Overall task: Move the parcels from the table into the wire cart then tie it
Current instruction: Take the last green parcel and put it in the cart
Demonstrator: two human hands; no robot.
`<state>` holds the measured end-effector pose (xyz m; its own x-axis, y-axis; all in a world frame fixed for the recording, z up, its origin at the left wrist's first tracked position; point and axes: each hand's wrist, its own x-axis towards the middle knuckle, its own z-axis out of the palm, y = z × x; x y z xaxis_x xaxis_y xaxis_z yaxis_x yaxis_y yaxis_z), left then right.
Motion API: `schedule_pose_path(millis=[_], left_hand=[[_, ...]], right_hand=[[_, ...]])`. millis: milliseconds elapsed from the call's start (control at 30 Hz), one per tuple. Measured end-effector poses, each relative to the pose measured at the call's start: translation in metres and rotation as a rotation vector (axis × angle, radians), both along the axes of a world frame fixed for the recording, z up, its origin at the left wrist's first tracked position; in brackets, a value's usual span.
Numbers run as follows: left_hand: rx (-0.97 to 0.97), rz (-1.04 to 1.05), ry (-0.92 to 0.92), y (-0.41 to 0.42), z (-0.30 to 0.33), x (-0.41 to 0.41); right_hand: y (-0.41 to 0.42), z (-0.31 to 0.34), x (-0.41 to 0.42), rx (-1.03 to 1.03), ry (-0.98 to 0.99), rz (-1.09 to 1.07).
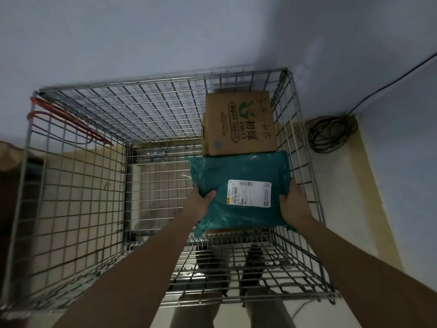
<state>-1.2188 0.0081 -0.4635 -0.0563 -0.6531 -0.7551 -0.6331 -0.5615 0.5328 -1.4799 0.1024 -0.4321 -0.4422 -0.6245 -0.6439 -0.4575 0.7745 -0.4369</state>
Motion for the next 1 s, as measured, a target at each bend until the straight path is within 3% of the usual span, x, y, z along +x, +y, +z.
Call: schedule_pose_path(millis=[133,267,400,533,667,833,1000], left_hand=[[-0.101,-0.383,-0.11,-0.033,0.052,0.011],[-0.276,-0.507,-0.232,-0.073,0.155,0.035],[-0.471,-0.65,-0.437,-0.087,0.265,0.071],[-0.616,-0.624,-0.634,-0.073,0.371,0.116],[-0.682,-0.483,-0.687,-0.027,0.447,0.162],[-0.758,-0.311,-0.686,0.043,0.501,0.219],[-0.76,-0.261,-0.677,0.093,0.526,0.272]], right_hand=[[-0.013,0.051,-0.004,-0.104,0.129,0.162],[-0.035,0.138,-0.011,-0.162,0.11,0.241],[-0.048,0.234,-0.006,-0.041,0.157,0.524],[-0.058,0.331,0.016,0.061,0.248,0.77],[-0.061,0.41,0.043,-0.096,0.383,0.868],[-0.051,0.469,0.103,-0.311,0.433,0.907],[-0.034,0.493,0.181,-0.394,0.46,1.004]])
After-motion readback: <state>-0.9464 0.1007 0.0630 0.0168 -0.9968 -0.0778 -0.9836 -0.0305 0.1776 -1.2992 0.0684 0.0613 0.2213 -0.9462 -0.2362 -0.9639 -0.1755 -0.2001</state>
